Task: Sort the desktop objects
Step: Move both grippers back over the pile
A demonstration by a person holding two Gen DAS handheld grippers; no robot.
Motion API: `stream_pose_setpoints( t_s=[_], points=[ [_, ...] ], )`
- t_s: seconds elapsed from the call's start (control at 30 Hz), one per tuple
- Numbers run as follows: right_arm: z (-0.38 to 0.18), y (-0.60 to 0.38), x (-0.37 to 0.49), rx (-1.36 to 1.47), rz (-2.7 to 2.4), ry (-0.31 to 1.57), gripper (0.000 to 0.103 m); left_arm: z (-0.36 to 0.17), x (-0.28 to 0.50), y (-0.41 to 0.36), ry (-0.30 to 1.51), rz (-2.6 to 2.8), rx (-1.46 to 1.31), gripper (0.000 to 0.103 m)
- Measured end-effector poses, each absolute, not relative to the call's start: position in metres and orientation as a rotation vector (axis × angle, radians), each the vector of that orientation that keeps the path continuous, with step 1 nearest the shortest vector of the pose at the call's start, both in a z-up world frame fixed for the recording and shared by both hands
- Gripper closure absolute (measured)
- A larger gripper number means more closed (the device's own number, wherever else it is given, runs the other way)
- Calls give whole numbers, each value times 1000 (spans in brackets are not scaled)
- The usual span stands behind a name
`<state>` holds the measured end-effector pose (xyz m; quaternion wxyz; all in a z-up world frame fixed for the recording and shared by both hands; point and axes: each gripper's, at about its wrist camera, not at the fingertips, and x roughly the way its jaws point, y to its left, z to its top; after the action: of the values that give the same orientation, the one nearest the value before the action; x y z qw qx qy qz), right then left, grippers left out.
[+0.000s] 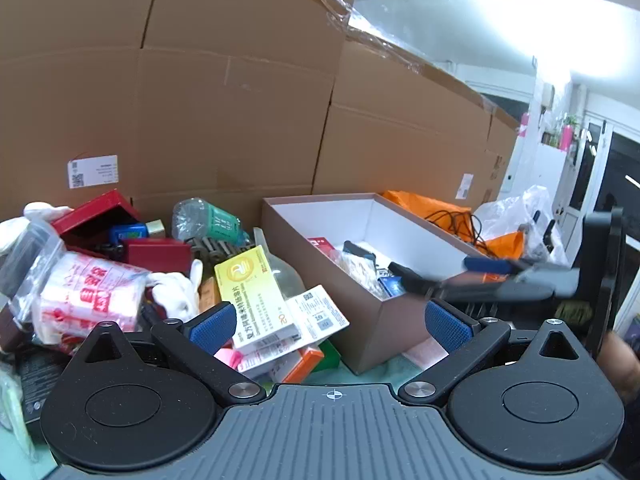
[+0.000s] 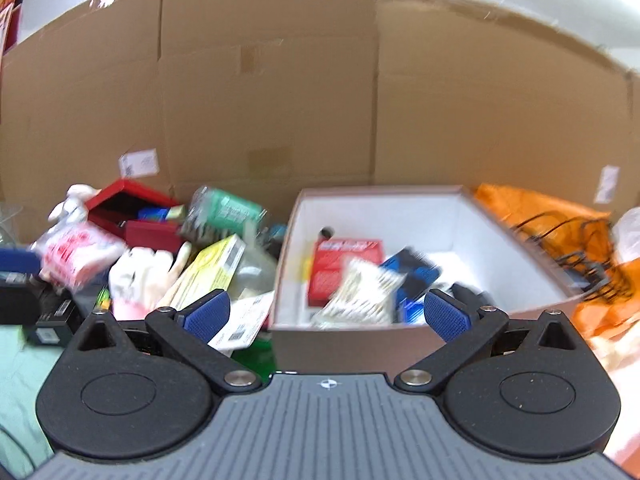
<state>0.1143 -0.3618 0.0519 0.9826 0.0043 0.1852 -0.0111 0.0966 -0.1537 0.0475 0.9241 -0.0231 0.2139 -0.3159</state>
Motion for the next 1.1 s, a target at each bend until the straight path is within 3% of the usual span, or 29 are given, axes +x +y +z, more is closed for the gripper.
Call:
stream_pose_setpoints(
  t_s=[0.2, 0.47, 1.1],
  points=[
    [73, -355, 96, 123, -20, 332, 0, 39, 89, -119, 433, -609, -73, 0],
    [38, -266, 102, -26, 150, 421, 0, 19, 83, -64, 451, -487, -105, 0],
    [-20, -165, 111, -23, 323, 626, 0, -26, 77, 80, 521, -178, -96, 0]
  ],
)
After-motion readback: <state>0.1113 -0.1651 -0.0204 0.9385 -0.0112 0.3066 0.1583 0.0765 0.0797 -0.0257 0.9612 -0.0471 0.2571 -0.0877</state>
